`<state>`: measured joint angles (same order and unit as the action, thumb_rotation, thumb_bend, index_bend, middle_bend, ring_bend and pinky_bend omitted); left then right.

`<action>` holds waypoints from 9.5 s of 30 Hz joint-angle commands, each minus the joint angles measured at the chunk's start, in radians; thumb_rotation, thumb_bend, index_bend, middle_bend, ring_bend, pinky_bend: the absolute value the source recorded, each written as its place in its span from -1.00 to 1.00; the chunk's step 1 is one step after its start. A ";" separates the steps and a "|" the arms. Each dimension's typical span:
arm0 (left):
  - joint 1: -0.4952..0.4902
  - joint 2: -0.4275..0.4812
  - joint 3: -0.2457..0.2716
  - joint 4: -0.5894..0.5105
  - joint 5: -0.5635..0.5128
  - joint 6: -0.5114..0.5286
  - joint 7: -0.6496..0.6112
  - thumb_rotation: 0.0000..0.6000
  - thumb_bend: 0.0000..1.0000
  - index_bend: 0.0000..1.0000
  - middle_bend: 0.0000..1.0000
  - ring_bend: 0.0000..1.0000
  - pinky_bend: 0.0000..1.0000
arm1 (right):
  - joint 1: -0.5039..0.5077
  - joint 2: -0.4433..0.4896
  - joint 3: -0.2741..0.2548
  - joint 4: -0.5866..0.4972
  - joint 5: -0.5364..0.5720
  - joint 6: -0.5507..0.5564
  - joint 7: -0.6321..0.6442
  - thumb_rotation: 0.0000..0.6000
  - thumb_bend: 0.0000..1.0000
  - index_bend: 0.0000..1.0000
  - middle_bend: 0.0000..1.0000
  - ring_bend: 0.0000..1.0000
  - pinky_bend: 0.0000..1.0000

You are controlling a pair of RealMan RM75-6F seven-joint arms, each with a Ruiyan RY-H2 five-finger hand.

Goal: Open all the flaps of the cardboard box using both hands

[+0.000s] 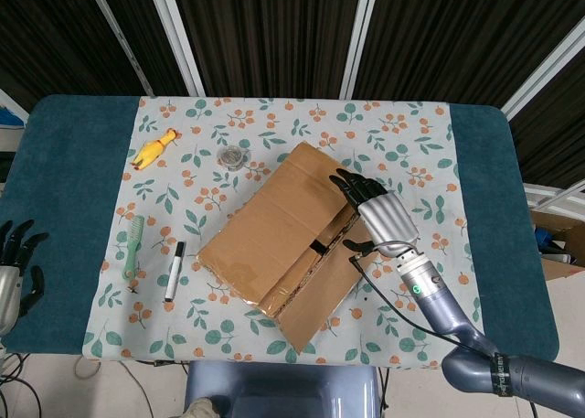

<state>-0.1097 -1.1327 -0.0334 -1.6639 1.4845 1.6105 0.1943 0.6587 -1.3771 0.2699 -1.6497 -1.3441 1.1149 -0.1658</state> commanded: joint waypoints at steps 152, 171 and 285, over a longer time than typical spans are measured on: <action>0.055 0.028 -0.098 -0.019 -0.030 0.021 -0.075 1.00 0.29 -0.54 -0.81 -0.97 -1.00 | 0.457 -0.317 0.310 0.123 0.385 0.054 -0.236 1.00 -1.00 -1.00 -1.00 -1.00 -0.70; 0.056 0.027 -0.102 -0.023 -0.035 0.019 -0.073 1.00 0.29 -0.54 -0.81 -0.97 -1.00 | 0.573 -0.410 0.350 0.185 0.445 0.082 -0.300 1.00 -1.00 -1.00 -1.00 -1.00 -0.70; -0.759 0.277 -0.296 -0.206 -0.247 -1.130 -0.406 1.00 0.34 -0.59 -0.57 -0.68 -0.77 | -0.536 0.115 -0.234 0.205 -0.125 0.598 0.006 1.00 -1.00 -1.00 -0.92 -0.89 -0.70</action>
<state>-0.7644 -0.8797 -0.2757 -1.8818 1.3214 0.6160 -0.1199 0.1236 -1.2590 0.0313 -1.4491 -1.4732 1.7189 -0.1568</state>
